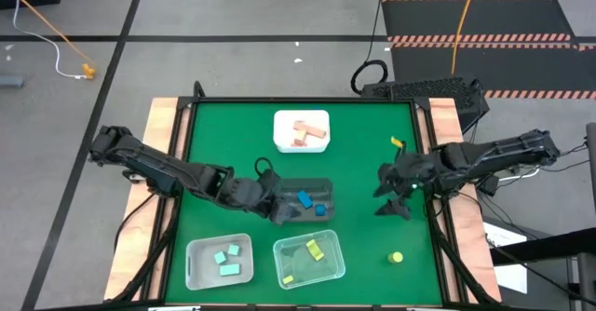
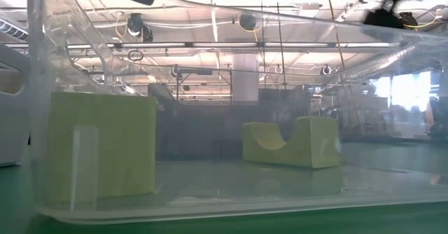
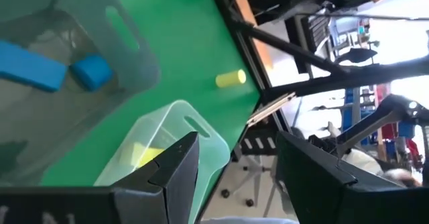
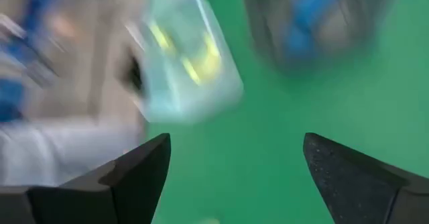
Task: Sort & place blocks by color
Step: Put the green block into the transparent bin
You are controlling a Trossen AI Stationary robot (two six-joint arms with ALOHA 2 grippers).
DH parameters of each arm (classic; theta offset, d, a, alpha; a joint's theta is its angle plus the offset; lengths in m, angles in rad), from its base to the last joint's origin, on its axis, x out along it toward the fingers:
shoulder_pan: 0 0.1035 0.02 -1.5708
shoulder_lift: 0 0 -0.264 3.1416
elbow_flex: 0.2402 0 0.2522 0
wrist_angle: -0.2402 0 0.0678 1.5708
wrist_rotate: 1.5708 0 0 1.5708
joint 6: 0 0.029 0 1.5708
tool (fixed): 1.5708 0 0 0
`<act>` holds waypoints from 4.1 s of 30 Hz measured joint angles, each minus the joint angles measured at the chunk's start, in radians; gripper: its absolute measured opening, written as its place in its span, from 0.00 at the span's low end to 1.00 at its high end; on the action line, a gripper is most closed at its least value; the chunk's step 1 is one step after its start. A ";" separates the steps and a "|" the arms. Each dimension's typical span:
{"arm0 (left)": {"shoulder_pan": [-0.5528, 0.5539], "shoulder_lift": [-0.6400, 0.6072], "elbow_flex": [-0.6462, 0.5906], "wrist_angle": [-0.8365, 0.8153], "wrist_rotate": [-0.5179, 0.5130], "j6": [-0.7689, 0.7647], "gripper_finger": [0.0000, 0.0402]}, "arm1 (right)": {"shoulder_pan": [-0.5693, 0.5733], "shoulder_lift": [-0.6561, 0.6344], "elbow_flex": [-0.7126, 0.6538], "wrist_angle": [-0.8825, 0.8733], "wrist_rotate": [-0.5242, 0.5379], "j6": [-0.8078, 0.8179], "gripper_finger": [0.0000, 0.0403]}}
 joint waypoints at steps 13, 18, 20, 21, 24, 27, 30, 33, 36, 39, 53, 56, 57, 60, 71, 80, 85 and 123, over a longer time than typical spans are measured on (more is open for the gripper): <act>-0.054 0.002 0.000 -0.001 -0.007 0.049 0.49 | 0.364 0.080 -0.001 -0.343 0.000 0.303 0.78; -0.097 0.002 0.000 -0.001 -0.008 0.055 0.49 | 0.532 0.157 -0.001 -0.168 0.062 0.270 0.78; -0.120 0.002 0.000 0.000 -0.008 0.055 0.49 | 0.593 0.194 -0.001 -0.108 0.091 0.196 0.78; -0.131 0.002 0.000 0.000 -0.009 0.055 0.49 | 0.619 0.211 -0.001 -0.087 0.103 0.166 0.78; -0.164 0.002 0.000 -0.001 -0.030 0.056 0.49 | 0.682 0.259 -0.001 -0.044 0.175 0.126 0.78; -0.192 0.002 0.000 -0.001 -0.067 0.060 0.49 | 0.717 0.302 -0.001 -0.032 0.273 0.134 0.78; -0.214 0.002 0.000 -0.001 -0.100 0.062 0.49 | 0.730 0.346 -0.001 -0.031 0.334 0.155 0.78; -0.231 0.002 0.000 -0.002 -0.121 0.061 0.49 | 0.731 0.396 -0.001 0.004 0.329 0.157 0.78; -0.243 0.002 0.000 -0.002 -0.136 0.060 0.49 | 0.733 0.443 -0.001 0.057 0.298 0.157 0.78; -0.247 0.002 0.000 -0.002 -0.141 0.060 0.49 | 0.733 0.485 0.000 0.073 0.294 0.164 0.77; -0.236 0.002 0.000 0.049 -0.142 0.001 0.49 | 0.732 0.563 -0.001 0.067 0.293 0.190 0.27; -0.227 0.001 0.000 0.059 -0.141 -0.001 0.49 | 0.729 0.557 -0.001 0.067 0.263 0.191 0.27; -0.222 0.001 0.000 0.064 -0.141 -0.001 0.49 | 0.727 0.550 -0.001 0.066 0.242 0.193 0.27; -0.214 0.001 0.000 0.095 -0.142 0.001 0.49 | 0.713 0.507 -0.001 0.065 0.235 0.229 0.27; -0.209 0.001 0.000 0.131 -0.140 0.063 0.49 | 0.593 0.245 -0.001 0.263 0.560 0.196 0.27; -0.184 0.001 0.000 0.157 -0.141 0.080 0.49 | 0.496 0.276 -0.001 0.912 0.690 -0.147 0.27; -0.165 0.001 0.000 0.192 -0.200 0.162 0.49 | 0.454 0.376 -0.001 1.243 0.689 -0.259 0.27; -0.159 0.001 0.000 0.500 -0.210 -0.003 0.49 | 0.375 0.536 -0.001 1.507 0.685 -0.290 0.28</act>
